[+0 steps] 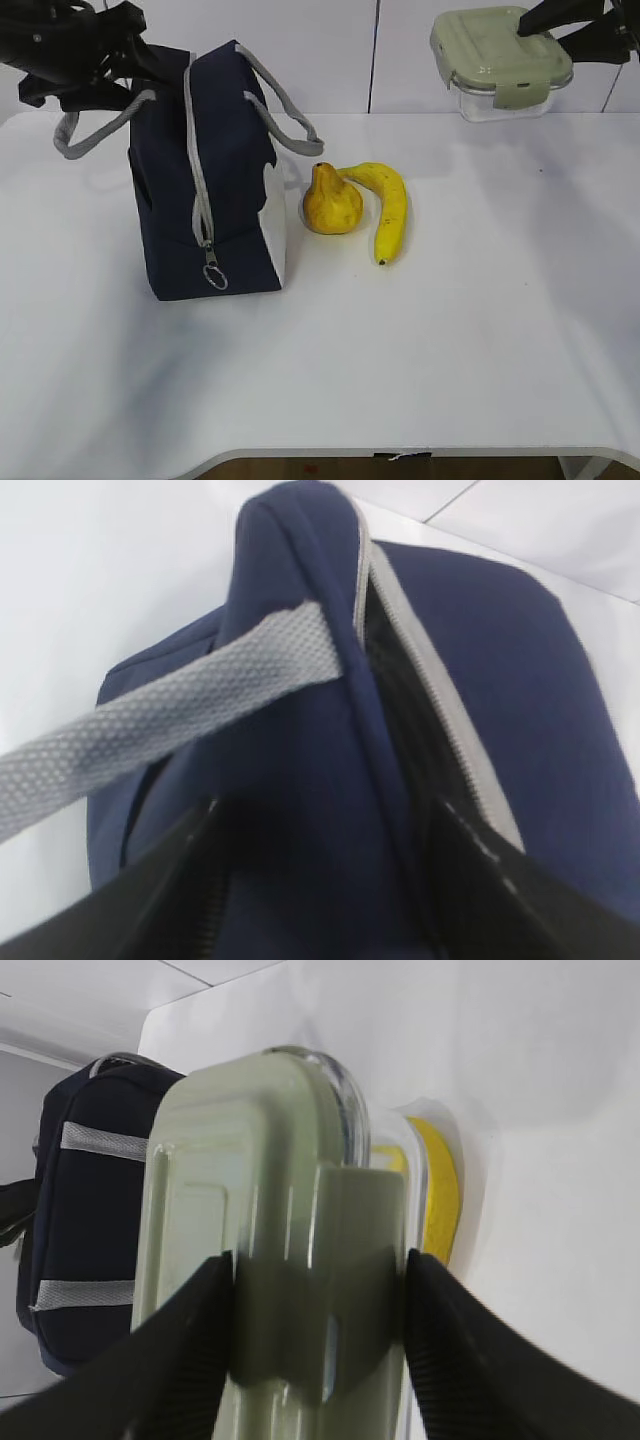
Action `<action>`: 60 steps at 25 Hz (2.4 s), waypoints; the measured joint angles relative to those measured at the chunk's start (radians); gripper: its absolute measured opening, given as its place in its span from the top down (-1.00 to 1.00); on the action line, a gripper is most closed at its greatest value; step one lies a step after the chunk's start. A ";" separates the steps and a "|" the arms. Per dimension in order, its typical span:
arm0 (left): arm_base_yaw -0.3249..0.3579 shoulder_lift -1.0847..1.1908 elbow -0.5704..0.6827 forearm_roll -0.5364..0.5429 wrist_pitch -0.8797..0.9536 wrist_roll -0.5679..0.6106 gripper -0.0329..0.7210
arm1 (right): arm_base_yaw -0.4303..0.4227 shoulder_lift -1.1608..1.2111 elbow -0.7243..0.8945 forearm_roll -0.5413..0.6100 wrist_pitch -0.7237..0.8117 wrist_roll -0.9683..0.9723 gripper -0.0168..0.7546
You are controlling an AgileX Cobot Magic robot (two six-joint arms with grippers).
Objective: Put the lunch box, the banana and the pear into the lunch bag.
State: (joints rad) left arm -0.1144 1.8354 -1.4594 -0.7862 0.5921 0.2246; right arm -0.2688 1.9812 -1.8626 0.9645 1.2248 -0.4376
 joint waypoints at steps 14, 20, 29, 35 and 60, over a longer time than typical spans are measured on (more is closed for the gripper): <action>0.000 0.010 0.000 0.002 0.022 0.022 0.91 | 0.000 0.000 0.000 0.000 0.000 0.022 -0.10; 0.000 0.008 0.000 0.002 0.047 0.022 0.91 | 0.022 0.000 0.000 -0.002 0.000 0.071 -0.10; -0.009 -0.069 0.000 0.099 0.081 -0.058 0.92 | 0.103 0.000 -0.021 -0.040 0.002 0.131 -0.10; -0.070 -0.095 0.000 0.183 0.082 -0.140 0.92 | 0.177 0.000 -0.116 -0.117 0.010 0.216 -0.10; -0.200 -0.154 0.000 0.331 0.063 -0.354 0.92 | 0.467 0.027 -0.214 -0.210 0.033 0.392 -0.10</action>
State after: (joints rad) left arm -0.3143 1.6812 -1.4594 -0.4554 0.6546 -0.1296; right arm 0.1986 2.0085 -2.0765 0.7545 1.2579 -0.0459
